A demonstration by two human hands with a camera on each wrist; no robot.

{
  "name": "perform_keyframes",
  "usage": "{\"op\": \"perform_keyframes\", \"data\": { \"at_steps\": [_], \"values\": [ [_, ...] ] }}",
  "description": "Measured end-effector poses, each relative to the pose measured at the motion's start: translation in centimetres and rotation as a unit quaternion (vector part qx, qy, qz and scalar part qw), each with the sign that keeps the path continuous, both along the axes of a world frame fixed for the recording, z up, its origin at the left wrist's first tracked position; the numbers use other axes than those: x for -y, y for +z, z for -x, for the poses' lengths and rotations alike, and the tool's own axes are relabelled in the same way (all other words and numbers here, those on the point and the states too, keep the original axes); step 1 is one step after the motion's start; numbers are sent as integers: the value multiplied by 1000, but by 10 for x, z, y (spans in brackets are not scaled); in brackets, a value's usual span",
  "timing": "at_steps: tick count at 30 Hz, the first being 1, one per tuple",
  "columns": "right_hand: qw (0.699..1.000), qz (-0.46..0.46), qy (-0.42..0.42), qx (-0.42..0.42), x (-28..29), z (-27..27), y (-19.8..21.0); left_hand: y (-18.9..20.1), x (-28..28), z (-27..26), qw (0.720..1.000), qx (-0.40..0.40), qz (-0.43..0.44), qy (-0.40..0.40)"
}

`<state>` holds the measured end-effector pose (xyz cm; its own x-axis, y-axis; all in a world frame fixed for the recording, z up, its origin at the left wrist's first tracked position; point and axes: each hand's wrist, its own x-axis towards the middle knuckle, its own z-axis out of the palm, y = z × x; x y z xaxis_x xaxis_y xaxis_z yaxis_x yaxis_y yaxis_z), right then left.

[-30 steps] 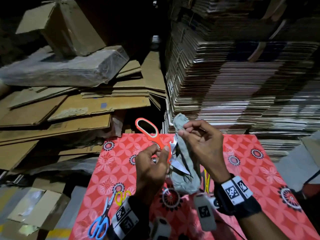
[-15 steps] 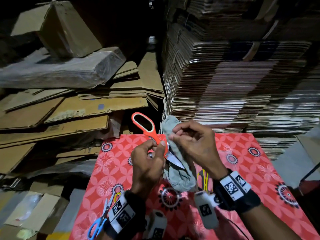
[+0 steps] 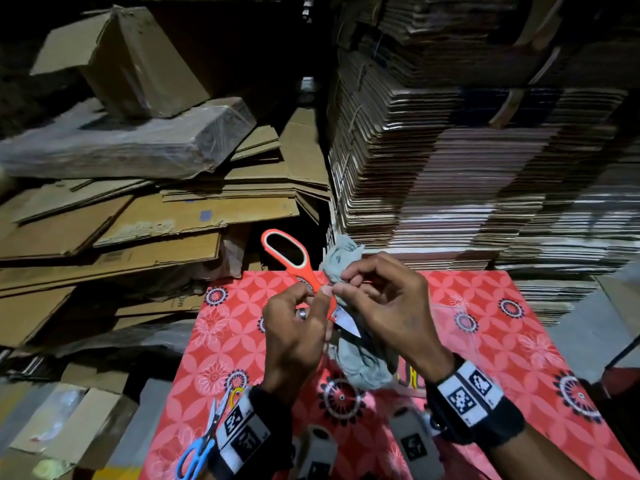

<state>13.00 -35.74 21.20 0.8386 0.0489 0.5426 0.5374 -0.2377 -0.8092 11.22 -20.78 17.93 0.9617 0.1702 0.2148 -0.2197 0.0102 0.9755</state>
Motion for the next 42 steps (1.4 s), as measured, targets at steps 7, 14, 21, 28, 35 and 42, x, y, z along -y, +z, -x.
{"op": "perform_keyframes", "data": {
  "at_steps": [7,14,21,28,35,42],
  "values": [
    [1000,6,-23,13,6,-8,2,9,5,1,1000,-19,19,-2],
    [999,-16,-28,-23,9,-10,1,5,6,5,998,-44,32,-32],
    [998,-35,-51,-16,10,-14,0,3,9,4,996,-50,47,-54],
    [999,7,-48,-11,13,-9,0,2,6,5,997,-50,30,-43],
    [996,54,-56,44,-2,12,-6,-3,5,2,997,-58,36,-33],
    [993,41,-99,53,5,-2,1,0,10,6,997,-53,48,-20]
  ]
}}
